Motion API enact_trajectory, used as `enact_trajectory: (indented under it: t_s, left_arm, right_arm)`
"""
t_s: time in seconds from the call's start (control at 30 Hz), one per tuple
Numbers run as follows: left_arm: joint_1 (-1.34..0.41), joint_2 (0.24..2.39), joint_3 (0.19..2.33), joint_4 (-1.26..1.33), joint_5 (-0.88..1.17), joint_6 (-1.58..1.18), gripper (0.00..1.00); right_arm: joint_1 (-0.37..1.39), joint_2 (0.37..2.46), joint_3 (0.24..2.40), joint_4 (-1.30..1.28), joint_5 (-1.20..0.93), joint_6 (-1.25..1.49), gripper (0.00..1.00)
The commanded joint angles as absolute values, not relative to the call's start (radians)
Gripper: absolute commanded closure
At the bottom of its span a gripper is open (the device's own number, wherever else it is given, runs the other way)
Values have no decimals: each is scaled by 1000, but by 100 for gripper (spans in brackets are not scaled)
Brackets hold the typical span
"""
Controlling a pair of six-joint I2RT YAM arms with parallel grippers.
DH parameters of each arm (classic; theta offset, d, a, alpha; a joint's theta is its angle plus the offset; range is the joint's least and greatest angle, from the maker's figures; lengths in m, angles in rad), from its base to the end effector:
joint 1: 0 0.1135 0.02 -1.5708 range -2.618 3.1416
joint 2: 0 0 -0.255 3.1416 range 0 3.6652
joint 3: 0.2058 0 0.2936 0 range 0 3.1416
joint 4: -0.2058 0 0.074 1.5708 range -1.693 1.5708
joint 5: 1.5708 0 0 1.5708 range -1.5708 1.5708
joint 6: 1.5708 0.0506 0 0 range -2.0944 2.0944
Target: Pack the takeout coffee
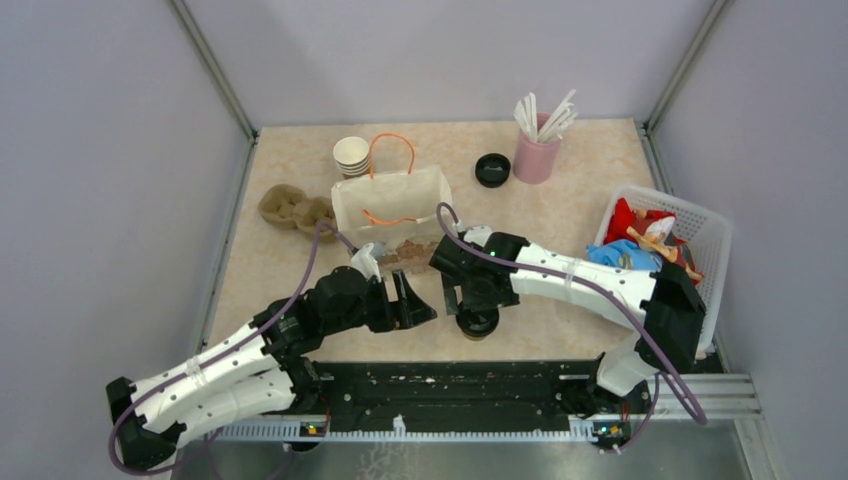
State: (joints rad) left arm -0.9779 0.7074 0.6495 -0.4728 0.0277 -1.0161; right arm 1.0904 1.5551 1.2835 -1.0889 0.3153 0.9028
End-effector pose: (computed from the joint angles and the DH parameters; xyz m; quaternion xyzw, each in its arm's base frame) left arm 0.1240 -0.1866 0.2594 -0.0097 0.8677 -0.4238 0.2596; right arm 0.1685 0.2893 0.2297 -0.0756 0.9794 0.0022 0.1874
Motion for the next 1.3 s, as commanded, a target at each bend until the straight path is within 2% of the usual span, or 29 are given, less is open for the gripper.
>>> enact_trajectory:
  t_s: [0.0,0.63,0.9,1.27]
  left_arm:
    - [-978,710,686,-446,17,-992,11]
    - [-979,713,694,-455,18,-994,11]
    - [-979,717,692,-447,20,-996,11]
    - [-979,726,701,-446,22,-996,10]
  right_arm:
    - [1101,1507,1286,-1093,339,912,7]
    - [1101,1496,1206,-1056,326,923,18]
    - [1102,1475,1211,-1065,331,929,13]
    - [1101,1463,1170,-1050,344,928,16]
